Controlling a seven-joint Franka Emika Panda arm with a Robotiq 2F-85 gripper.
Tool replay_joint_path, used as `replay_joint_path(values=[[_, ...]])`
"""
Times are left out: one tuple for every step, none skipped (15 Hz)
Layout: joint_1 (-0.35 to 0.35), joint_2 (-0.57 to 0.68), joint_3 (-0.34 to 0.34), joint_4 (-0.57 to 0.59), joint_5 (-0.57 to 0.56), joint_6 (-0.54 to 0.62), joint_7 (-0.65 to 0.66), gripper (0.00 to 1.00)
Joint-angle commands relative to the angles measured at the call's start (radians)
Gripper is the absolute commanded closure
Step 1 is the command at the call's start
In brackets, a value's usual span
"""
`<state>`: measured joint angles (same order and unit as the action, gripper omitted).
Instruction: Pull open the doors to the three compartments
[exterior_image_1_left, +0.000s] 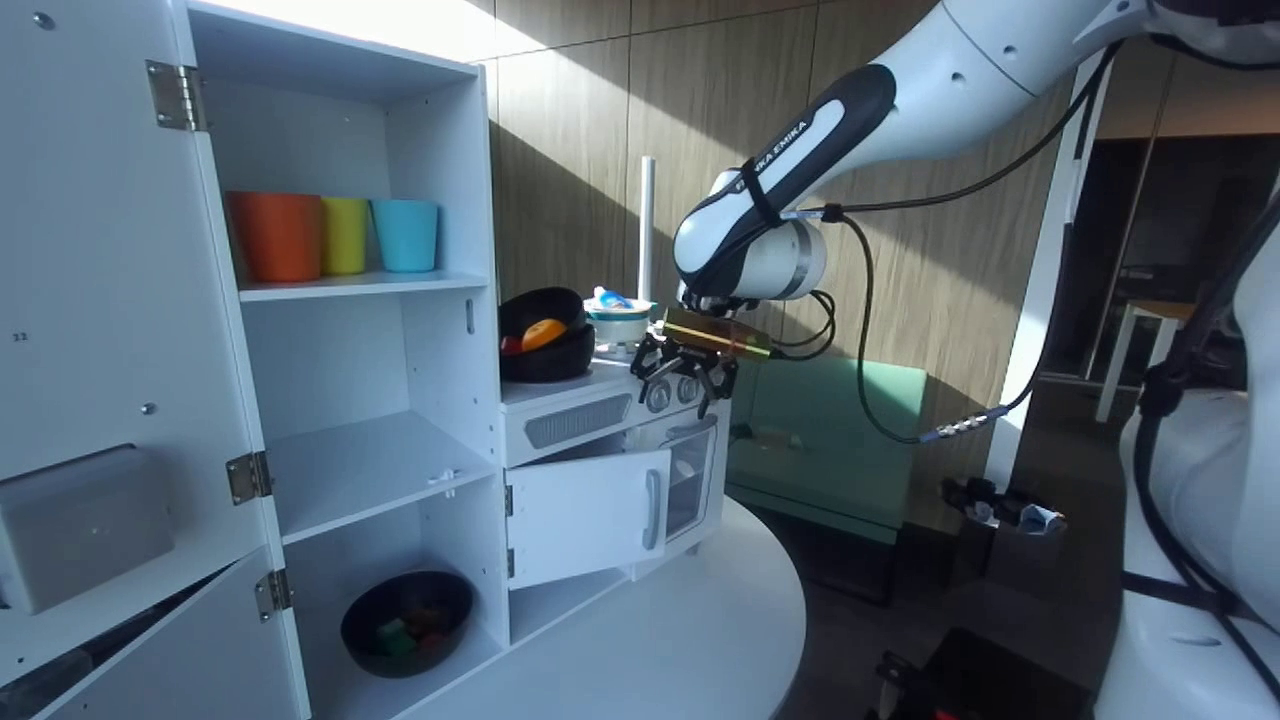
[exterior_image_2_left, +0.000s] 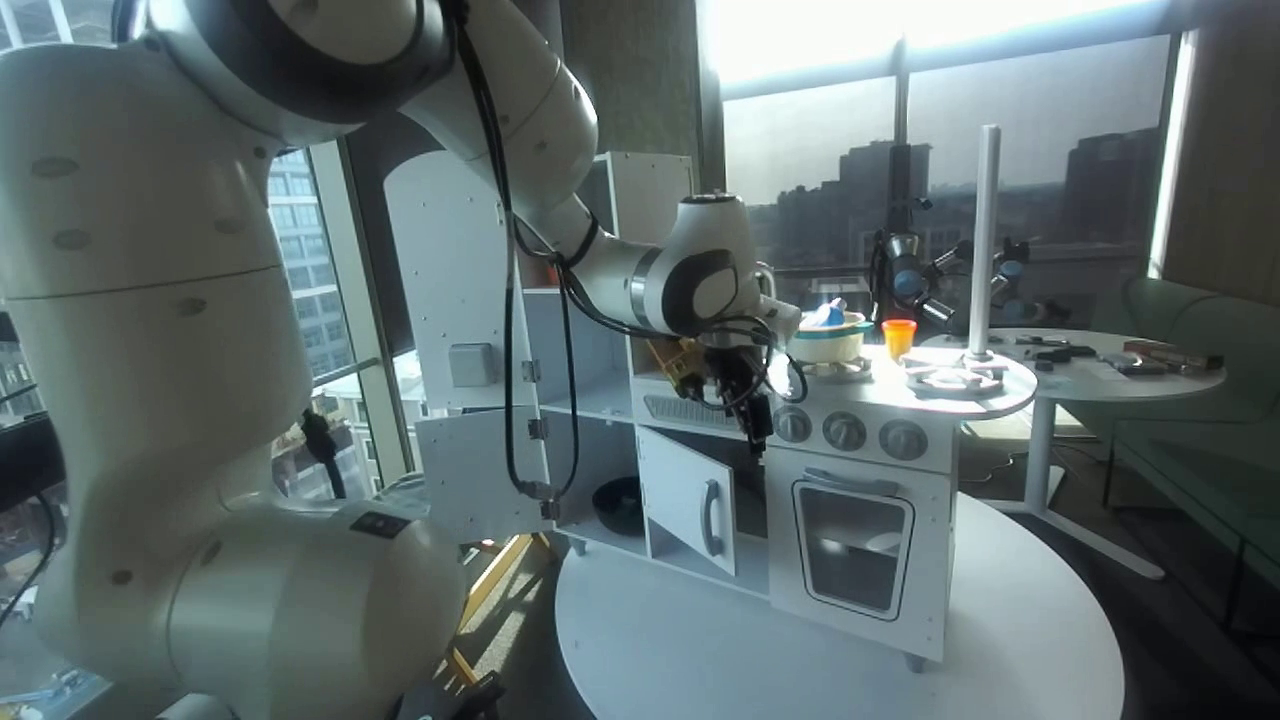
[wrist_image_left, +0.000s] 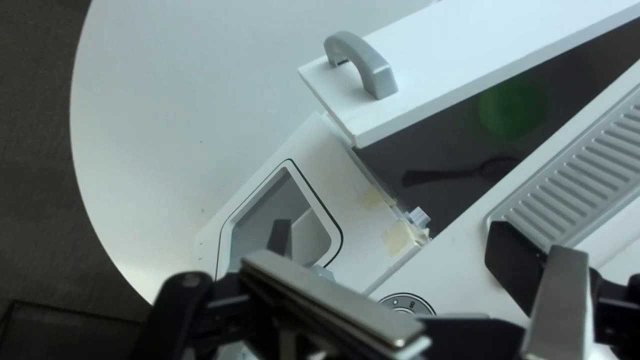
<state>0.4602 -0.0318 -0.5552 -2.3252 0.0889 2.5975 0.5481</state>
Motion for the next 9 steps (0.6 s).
replay_joint_path(values=[[-0.215,0.095,0.250,0.002,0.134,0.170,-0.058,0.00],[-0.252,0.113,0.296,-0.001,0.144,0.205,-0.061,0.00],[-0.281,0.125,0.334,-0.007,0.136,0.233,-0.059,0.00],[-0.305,0.126,0.364,-0.013,0.132,0.262,-0.068,0.00],[-0.325,0.115,0.393,-0.024,0.149,0.262,-0.088,0.00],[-0.342,0.110,0.416,-0.037,0.150,0.269,-0.105,0.00],[-0.356,0.108,0.437,-0.042,0.154,0.264,-0.123,0.00],[-0.367,0.107,0.461,-0.050,0.175,0.263,-0.166,0.00],[-0.377,0.099,0.489,-0.064,0.216,0.257,-0.241,0.00]])
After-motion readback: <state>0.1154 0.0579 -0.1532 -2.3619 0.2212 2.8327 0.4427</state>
